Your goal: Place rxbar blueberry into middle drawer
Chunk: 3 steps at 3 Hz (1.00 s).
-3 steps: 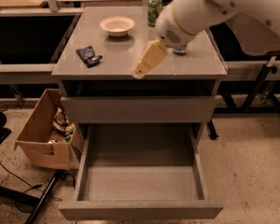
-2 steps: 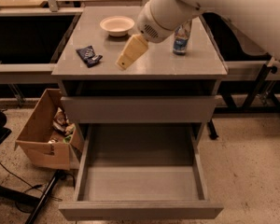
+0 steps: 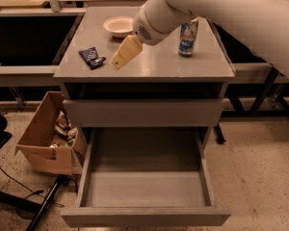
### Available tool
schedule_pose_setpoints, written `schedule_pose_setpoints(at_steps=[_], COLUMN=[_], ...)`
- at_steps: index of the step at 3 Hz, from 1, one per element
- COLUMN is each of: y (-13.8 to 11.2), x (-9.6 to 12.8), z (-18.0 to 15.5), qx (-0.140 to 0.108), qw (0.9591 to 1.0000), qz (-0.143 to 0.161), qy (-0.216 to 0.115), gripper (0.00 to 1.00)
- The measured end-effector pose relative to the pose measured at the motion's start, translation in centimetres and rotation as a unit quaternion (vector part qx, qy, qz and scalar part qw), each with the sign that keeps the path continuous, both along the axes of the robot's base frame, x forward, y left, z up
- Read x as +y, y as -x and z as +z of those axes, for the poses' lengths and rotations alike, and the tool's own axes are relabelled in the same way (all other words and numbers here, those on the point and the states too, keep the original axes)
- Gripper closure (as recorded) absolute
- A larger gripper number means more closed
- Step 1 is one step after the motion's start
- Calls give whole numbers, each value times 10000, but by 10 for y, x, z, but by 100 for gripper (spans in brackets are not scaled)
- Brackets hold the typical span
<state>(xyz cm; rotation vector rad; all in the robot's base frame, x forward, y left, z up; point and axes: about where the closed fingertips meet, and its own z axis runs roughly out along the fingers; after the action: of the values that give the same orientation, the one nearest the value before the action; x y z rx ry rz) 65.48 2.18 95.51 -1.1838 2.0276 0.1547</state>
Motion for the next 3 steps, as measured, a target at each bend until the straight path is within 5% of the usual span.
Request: schedule_pose_setpoints(at_steps=[1,3], y=[-40,-105], x=[21,90], z=[-8,-40], qx=[-34,547], qw=[9995,9914], qz=[-290,-1170], qy=[-122,-211], gripper=[0,0])
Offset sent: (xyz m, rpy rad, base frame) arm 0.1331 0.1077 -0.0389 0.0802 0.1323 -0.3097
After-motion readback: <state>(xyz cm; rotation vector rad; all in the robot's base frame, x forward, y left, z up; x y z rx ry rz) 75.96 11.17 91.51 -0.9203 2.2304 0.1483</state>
